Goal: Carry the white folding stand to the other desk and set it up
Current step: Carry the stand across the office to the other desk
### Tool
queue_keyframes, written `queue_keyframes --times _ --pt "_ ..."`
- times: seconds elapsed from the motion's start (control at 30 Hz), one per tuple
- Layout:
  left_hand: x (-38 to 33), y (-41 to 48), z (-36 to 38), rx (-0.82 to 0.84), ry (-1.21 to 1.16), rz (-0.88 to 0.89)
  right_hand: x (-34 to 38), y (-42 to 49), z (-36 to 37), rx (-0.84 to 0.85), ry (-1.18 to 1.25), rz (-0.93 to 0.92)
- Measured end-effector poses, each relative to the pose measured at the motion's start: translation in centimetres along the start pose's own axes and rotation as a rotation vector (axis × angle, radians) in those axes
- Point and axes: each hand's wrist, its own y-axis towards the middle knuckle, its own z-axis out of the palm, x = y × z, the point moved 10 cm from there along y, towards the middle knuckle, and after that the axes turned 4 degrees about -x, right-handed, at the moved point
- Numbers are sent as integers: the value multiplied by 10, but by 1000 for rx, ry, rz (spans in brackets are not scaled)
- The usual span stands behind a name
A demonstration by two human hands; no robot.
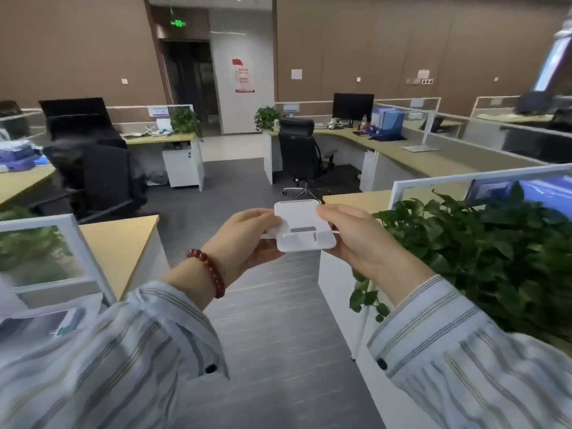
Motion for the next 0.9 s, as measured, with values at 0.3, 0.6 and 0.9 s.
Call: queue_keyframes --times 0.3,0.6,0.9 --pt "-58 294 25 60 -13 64 42 282 -8 -80 6 -41" --pt "-94 534 -27 -34 -22 23 45 536 60 -3 -13 39" --pt "-127 792 -104 -46 29 54 41 788 147 37 -15 59"
